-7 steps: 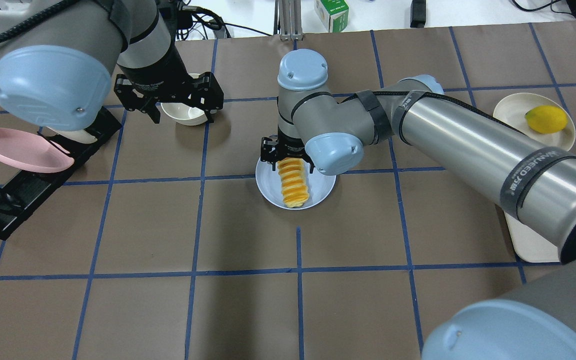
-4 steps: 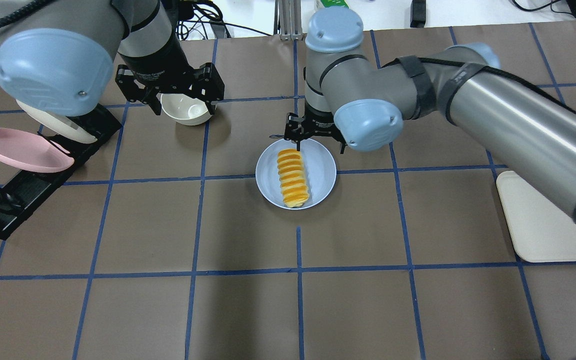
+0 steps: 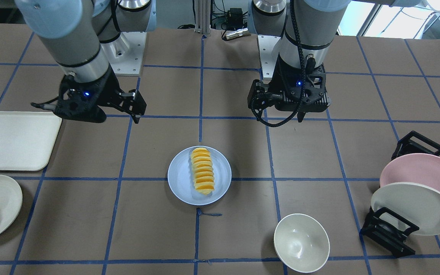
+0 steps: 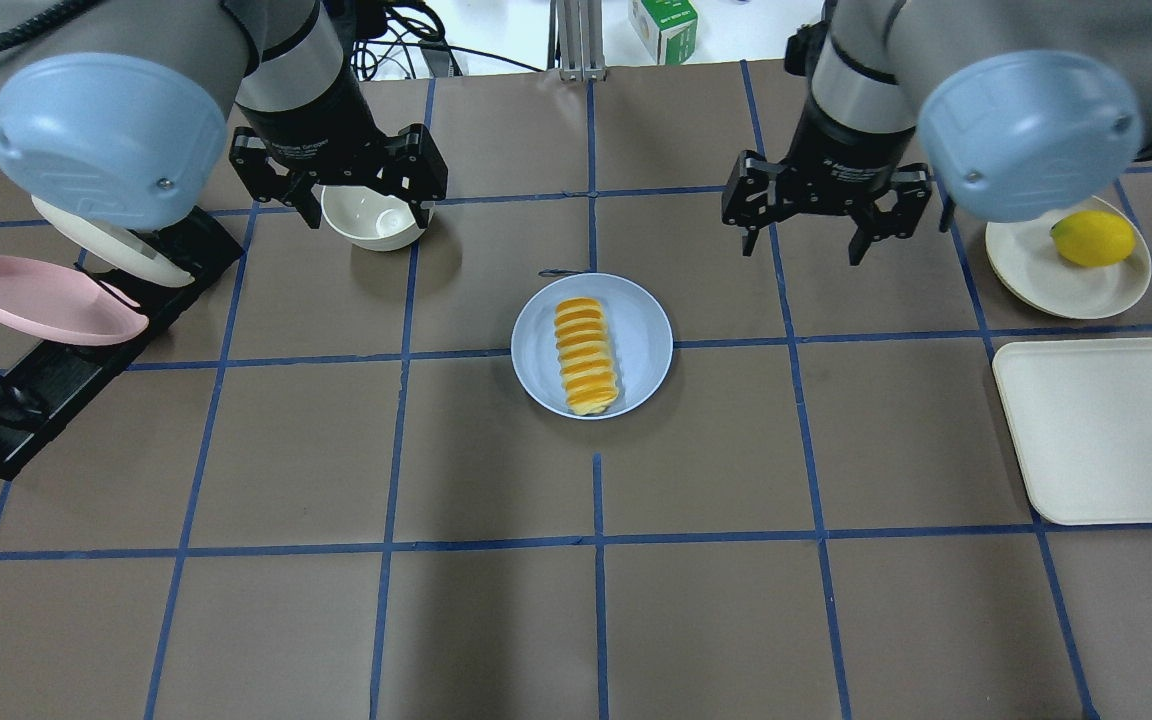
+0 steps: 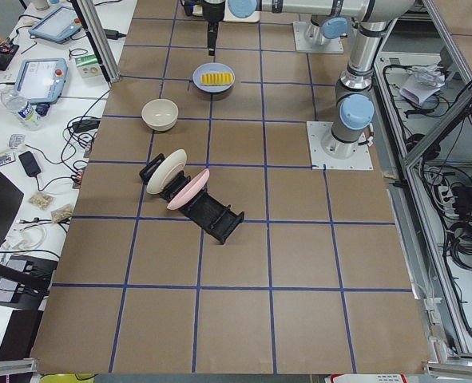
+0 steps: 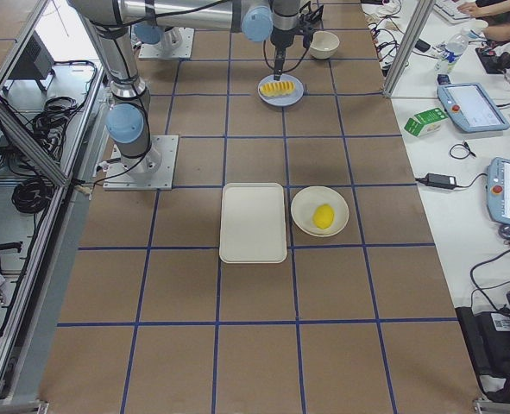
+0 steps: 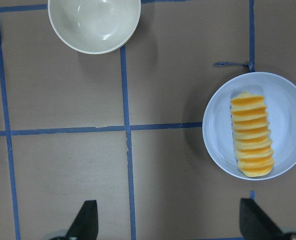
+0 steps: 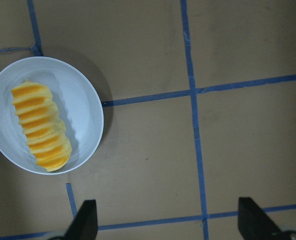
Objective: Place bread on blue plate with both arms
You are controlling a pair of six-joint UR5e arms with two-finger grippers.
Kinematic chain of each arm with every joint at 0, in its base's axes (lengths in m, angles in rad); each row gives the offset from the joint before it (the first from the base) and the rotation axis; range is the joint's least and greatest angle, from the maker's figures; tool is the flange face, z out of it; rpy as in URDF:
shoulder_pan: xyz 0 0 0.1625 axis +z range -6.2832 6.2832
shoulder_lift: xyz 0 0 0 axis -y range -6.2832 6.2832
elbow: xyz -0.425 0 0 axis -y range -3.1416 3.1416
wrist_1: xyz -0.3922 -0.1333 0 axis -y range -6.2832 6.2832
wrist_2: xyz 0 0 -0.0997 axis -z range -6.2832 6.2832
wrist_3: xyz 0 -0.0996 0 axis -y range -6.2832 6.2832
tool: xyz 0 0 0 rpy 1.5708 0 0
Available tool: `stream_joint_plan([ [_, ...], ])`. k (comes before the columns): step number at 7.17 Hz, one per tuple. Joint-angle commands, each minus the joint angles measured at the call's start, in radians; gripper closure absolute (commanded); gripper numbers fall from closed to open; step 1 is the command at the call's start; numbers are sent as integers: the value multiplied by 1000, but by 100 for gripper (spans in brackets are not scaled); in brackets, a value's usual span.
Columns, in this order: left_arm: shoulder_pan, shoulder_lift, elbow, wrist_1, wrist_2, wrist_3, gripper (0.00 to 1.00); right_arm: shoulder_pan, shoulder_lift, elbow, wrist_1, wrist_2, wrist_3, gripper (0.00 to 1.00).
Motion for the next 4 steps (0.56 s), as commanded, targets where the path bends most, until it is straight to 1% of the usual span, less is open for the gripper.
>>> stream_joint_plan([
  [1,0,4,0,1,2,16,0,-56,-83,-13,149,-10,-4,0],
  [2,0,4,0,1,2,17,0,-53,-106,-10,148,6,-12,0],
  [4,0,7,1,3,4,17,0,-53,-110,2,144,-8,-1,0],
])
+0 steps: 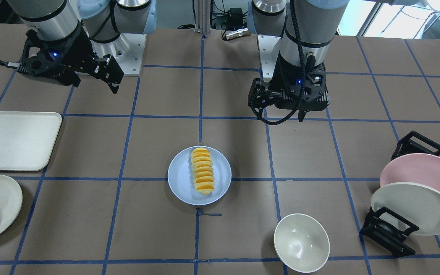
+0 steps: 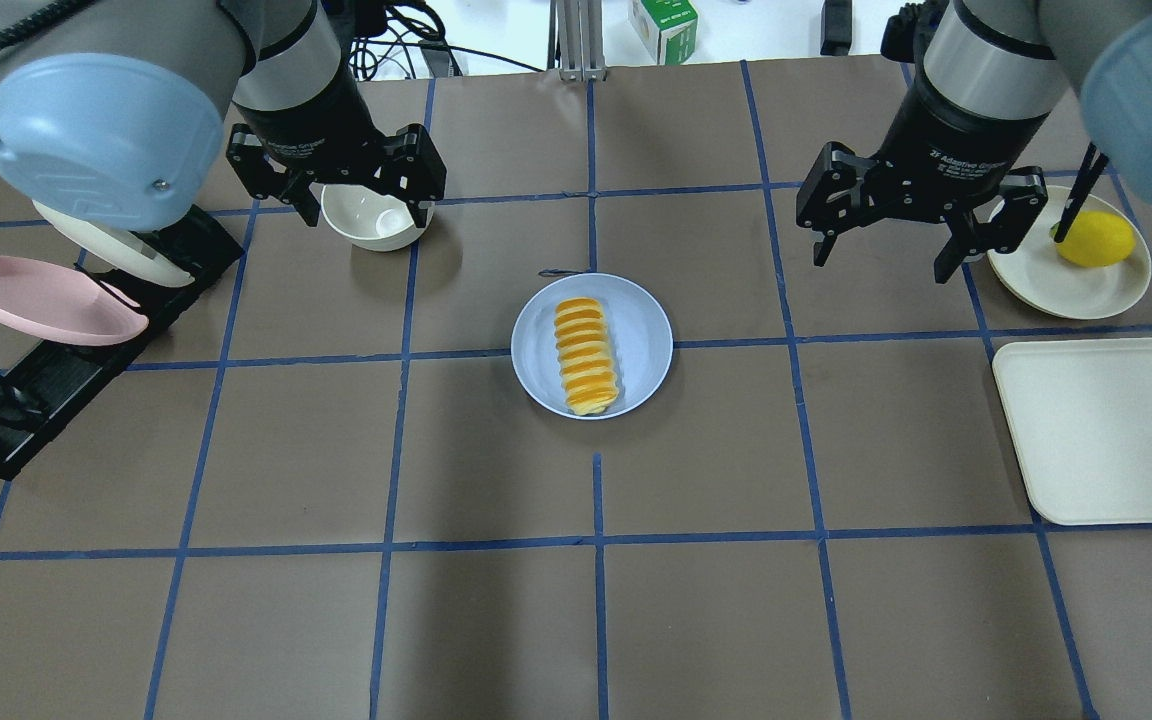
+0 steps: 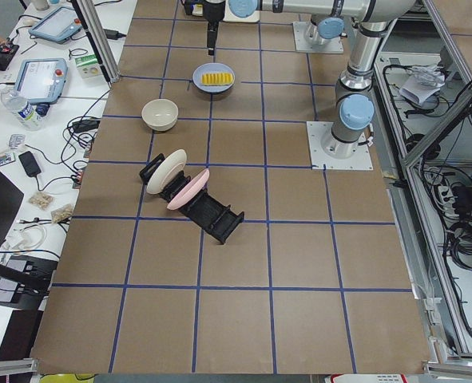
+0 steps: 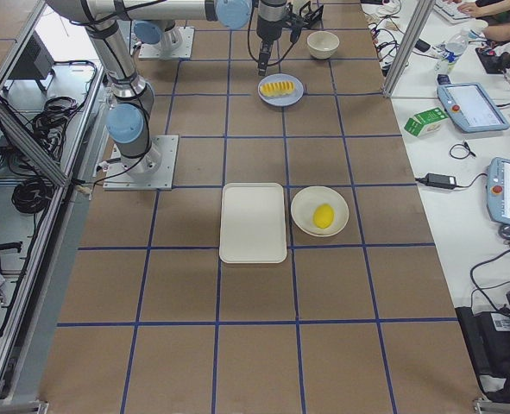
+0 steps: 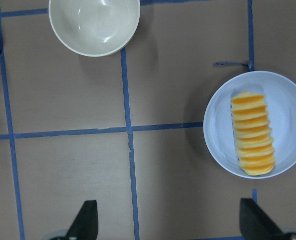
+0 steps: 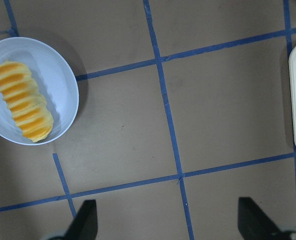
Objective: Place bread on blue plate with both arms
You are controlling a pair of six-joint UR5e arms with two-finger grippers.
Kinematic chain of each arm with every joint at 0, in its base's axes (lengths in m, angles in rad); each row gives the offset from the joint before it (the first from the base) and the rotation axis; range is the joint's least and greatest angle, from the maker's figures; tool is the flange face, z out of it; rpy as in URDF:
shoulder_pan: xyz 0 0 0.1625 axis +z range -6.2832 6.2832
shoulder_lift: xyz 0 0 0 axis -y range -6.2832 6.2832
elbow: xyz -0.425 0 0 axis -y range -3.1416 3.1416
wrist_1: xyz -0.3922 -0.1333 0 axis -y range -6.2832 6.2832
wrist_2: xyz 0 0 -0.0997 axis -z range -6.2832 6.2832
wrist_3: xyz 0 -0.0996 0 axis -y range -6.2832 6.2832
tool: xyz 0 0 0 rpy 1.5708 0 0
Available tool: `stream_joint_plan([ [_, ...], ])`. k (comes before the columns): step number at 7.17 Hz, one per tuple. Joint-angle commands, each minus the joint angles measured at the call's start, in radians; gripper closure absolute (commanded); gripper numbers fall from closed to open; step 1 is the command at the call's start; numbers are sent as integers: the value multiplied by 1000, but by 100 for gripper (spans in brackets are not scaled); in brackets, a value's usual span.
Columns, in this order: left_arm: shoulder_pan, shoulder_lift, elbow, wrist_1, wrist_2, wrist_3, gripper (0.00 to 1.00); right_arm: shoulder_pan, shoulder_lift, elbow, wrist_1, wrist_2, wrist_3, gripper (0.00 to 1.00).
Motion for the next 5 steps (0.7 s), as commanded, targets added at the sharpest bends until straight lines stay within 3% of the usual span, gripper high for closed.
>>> stream_joint_plan([
  [1,0,2,1,1,1,0,0,-1,-4,8,1,-1,6,0],
  [5,0,2,1,1,1,0,0,-1,-4,4,-3,-3,-2,0],
])
